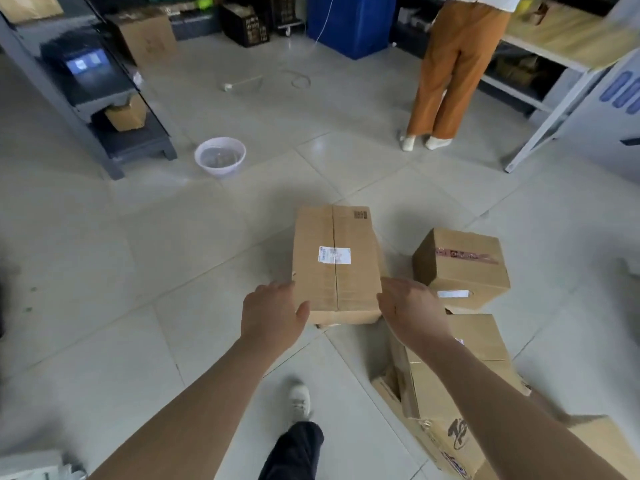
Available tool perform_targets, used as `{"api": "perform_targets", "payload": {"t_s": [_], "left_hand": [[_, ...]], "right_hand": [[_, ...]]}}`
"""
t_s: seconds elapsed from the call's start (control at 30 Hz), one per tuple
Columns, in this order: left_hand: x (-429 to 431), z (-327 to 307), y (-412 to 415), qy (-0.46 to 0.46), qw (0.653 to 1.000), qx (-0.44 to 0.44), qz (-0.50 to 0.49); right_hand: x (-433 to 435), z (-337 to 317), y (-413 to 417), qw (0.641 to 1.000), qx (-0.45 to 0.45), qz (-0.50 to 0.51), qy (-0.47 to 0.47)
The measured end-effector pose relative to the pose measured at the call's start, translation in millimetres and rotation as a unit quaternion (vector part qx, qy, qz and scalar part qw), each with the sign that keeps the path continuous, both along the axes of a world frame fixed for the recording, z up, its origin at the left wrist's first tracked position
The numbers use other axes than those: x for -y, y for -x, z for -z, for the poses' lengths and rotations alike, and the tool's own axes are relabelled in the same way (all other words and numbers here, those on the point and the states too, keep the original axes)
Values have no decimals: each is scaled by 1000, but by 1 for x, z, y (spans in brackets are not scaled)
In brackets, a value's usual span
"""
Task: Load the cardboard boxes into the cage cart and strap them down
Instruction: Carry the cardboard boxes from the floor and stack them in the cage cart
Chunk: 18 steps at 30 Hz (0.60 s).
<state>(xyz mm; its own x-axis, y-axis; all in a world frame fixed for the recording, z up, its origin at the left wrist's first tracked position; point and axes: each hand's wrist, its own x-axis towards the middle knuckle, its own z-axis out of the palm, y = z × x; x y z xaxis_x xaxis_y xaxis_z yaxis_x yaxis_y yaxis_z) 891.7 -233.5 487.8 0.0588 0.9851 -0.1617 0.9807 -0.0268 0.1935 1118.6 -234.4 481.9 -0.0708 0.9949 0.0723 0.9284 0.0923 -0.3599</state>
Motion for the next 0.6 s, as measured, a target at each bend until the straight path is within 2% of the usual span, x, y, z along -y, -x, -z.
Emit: {"api": "perform_targets", "payload": {"t_s": [0.33, 0.6], "left_hand": [[-147, 118, -1, 110, 994, 8, -10], [-204, 269, -17, 174, 983, 37, -40]], "right_hand": [[-130, 116, -7, 991, 5, 65, 118], [-182, 263, -27, 974, 15, 103, 200]]}}
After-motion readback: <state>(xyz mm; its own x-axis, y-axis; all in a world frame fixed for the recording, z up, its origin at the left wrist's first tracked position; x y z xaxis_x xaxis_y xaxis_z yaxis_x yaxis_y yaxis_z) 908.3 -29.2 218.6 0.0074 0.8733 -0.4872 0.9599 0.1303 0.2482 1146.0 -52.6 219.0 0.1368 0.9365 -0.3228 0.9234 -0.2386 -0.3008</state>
